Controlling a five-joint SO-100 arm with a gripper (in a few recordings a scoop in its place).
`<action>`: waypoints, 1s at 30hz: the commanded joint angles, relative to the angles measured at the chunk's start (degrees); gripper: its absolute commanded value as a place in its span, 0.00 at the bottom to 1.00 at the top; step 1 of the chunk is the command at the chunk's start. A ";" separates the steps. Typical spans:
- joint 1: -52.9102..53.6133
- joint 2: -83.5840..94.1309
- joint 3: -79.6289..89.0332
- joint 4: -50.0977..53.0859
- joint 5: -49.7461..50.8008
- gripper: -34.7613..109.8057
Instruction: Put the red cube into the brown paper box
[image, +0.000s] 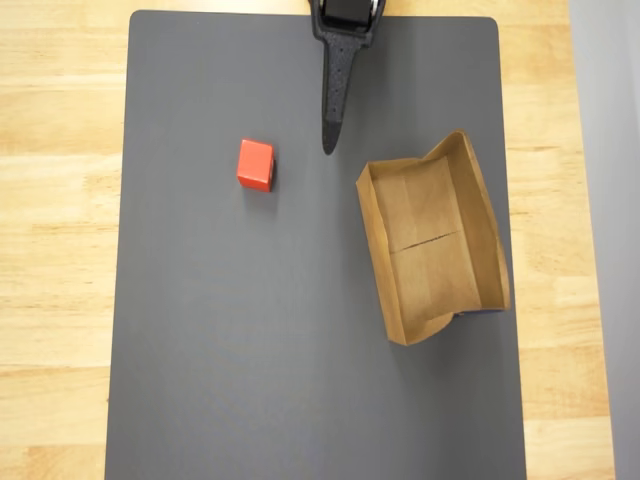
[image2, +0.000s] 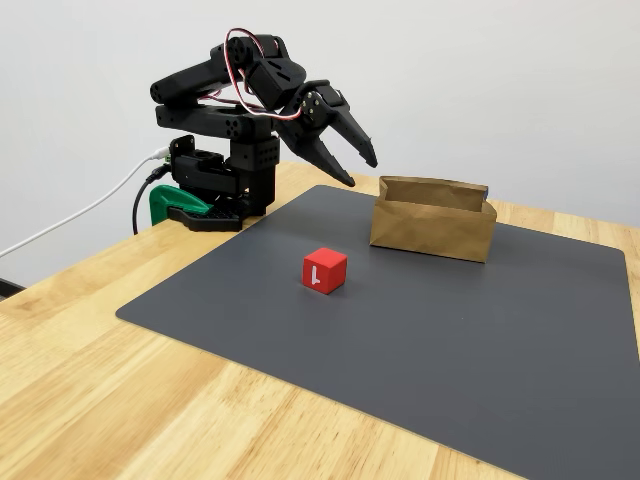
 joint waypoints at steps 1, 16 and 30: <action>2.20 -5.54 -6.06 3.60 0.00 0.38; 14.06 -44.82 -30.15 13.36 -3.25 0.48; 19.95 -62.23 -36.83 15.29 -9.93 0.51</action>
